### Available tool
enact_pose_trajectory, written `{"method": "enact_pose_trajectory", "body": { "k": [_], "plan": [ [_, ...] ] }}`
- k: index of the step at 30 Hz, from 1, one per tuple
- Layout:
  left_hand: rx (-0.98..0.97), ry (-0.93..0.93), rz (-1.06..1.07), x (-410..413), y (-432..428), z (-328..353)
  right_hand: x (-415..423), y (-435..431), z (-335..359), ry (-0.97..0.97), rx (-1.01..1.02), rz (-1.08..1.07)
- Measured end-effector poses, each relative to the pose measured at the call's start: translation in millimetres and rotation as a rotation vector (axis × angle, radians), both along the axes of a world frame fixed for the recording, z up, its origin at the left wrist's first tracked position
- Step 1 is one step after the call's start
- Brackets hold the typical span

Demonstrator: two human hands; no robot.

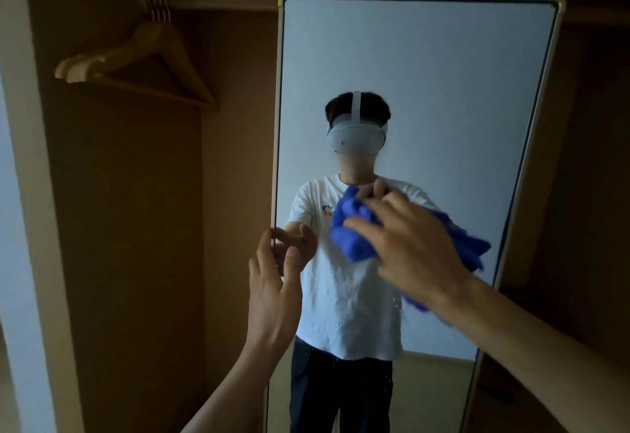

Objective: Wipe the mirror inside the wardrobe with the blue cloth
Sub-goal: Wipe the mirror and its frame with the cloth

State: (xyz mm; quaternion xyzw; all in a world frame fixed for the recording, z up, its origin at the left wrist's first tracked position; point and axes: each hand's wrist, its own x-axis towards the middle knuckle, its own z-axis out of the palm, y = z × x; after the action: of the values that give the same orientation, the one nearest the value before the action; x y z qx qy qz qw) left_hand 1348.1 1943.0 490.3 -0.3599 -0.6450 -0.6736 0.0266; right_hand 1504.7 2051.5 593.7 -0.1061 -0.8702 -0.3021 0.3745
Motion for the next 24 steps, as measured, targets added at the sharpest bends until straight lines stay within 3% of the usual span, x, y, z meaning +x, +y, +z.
{"method": "enact_pose_trajectory", "body": {
  "k": [4, 8, 11, 15, 20, 24],
  "plan": [
    [-0.011, -0.005, 0.0, 2.8, 0.0, -4.3, -7.0, 0.8, 41.5, 0.244, -0.021, -0.063],
    [0.009, -0.015, -0.014, 4.5, 0.2, -2.7, -18.6, -9.6, -16.9, 0.033, 0.09, -0.007],
    [-0.001, -0.024, -0.014, 5.0, -0.1, 0.4, -11.4, -7.8, -57.5, -0.096, 0.058, 0.057],
    [-0.013, -0.033, -0.013, 8.2, -0.9, -0.5, 3.1, 2.6, -57.0, -0.026, 0.0, 0.042],
    [-0.053, 0.02, 0.046, 23.2, 11.6, -3.3, 32.5, 29.4, -18.6, 0.216, -0.009, -0.037],
    [-0.04, 0.022, 0.108, 25.7, 21.5, -5.0, 48.8, 36.5, -51.8, 0.109, 0.069, -0.035]
  ]
}}
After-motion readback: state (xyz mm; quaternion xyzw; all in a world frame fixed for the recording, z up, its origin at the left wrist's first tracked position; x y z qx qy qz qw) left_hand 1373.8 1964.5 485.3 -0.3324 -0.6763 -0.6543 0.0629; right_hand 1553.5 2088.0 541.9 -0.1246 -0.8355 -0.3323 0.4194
